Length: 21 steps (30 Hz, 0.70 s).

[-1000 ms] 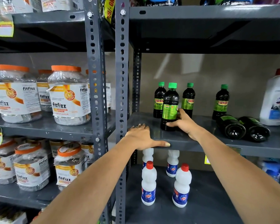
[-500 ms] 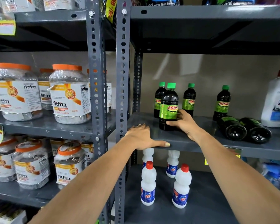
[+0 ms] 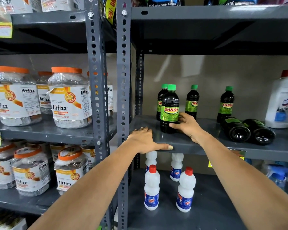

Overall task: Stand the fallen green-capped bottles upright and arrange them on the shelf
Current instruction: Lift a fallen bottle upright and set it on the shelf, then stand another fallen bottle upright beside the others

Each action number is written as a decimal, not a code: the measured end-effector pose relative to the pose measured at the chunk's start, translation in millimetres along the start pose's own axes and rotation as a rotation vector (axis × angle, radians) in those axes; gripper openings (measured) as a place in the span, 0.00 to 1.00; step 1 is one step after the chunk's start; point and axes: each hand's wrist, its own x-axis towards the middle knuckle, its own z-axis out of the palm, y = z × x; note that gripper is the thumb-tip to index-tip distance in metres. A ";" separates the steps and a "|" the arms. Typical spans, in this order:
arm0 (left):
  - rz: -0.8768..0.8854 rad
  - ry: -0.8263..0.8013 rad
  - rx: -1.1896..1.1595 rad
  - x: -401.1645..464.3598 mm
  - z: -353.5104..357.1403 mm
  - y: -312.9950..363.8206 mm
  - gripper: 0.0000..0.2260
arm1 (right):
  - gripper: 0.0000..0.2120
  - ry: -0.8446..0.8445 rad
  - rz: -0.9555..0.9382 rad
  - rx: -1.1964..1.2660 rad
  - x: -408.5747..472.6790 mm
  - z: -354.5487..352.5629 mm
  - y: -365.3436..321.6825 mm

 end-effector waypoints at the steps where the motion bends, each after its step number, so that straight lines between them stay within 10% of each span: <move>1: 0.000 -0.001 0.006 0.2 -0.2 0.0 0.63 | 0.29 -0.004 -0.010 -0.020 -0.2 0.3 0.2; 12: 0.026 0.117 0.008 -0.8 7.7 -3.3 0.57 | 0.39 -0.054 0.005 -0.128 -1.9 5.5 -0.6; 21: 0.277 0.389 -0.030 -16.7 25.1 -0.3 0.39 | 0.07 0.703 -0.340 -0.507 -39.5 -51.6 -31.3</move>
